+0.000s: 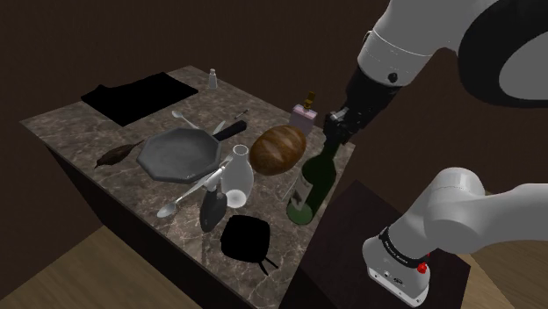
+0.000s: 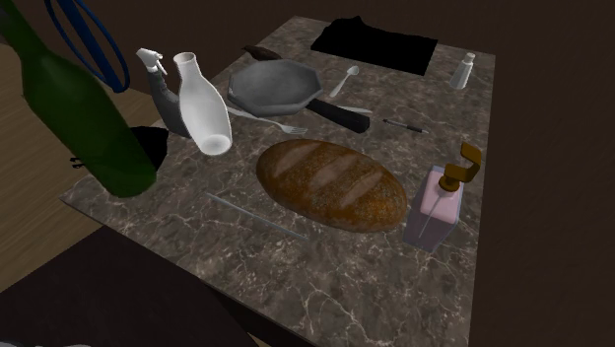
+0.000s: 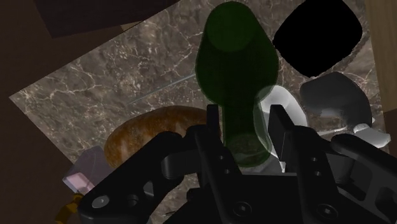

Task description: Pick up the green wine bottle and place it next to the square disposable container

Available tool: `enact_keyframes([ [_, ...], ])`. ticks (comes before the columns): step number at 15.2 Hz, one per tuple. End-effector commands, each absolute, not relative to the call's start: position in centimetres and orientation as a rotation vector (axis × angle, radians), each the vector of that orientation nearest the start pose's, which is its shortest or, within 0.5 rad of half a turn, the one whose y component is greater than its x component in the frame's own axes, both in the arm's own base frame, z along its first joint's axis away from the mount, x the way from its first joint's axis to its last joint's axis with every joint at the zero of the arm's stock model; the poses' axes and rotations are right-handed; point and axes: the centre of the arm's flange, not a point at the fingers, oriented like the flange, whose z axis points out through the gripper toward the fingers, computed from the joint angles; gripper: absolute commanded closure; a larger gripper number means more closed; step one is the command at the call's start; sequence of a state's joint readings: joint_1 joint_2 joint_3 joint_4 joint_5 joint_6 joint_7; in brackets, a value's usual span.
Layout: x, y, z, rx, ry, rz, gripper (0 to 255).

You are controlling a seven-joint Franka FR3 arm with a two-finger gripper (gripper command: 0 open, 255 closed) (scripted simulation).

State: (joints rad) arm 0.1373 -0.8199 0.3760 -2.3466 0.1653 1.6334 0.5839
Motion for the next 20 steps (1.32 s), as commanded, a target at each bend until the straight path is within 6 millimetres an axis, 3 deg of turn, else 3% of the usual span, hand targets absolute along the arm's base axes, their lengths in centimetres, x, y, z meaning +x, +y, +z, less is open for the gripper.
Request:
enact_keyframes([
  [1,25.4,20.4,57.6,-3.184,0.285,-0.181,255],
  [20,25.4,20.4,47.6,-3.184,0.285,-0.181,255],
])
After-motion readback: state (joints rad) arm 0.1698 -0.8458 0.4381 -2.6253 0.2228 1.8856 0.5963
